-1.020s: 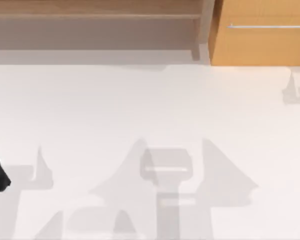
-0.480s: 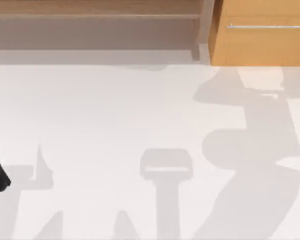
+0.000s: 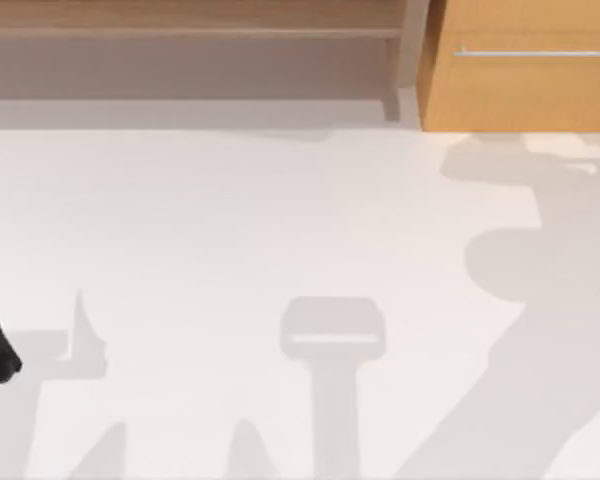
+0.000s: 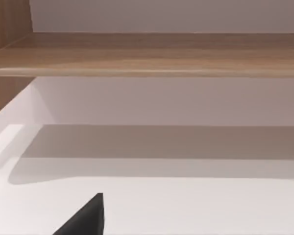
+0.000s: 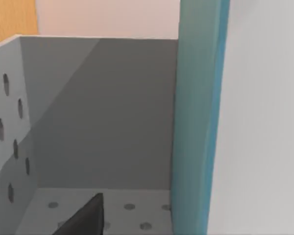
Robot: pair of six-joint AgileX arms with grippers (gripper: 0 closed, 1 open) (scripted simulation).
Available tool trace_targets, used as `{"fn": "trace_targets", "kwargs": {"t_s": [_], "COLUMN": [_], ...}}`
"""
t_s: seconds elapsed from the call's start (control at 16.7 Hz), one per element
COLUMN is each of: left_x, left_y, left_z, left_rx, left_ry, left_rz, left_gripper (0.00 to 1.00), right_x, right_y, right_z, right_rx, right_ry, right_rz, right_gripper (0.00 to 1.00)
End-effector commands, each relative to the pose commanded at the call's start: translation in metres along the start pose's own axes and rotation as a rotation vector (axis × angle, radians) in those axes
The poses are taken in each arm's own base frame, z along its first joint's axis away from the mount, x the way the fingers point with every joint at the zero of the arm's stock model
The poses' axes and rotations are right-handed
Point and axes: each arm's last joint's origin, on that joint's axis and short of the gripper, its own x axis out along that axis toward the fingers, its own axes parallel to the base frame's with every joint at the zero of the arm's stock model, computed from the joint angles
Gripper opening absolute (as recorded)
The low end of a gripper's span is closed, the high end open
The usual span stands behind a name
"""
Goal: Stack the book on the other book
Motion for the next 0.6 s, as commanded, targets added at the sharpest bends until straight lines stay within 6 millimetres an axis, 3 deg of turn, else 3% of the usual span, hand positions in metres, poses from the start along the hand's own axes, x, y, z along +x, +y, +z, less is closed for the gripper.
{"fn": "trace_targets", "kwargs": {"t_s": [0.24, 0.6], "left_x": [0.0, 0.0], "left_y": [0.0, 0.0], "left_z": [0.0, 0.0], "left_rx": [0.0, 0.0], "left_ry": [0.0, 0.0], "left_rz": [0.0, 0.0], "left_gripper": [1.0, 1.0], "right_x": [0.003, 0.027], "right_y": [0.002, 0.0], "right_z": [0.001, 0.0], "right_rx": [0.0, 0.0], "right_ry": [0.0, 0.0], "right_rz": [0.0, 0.0], "right_gripper": [1.0, 1.0]}}
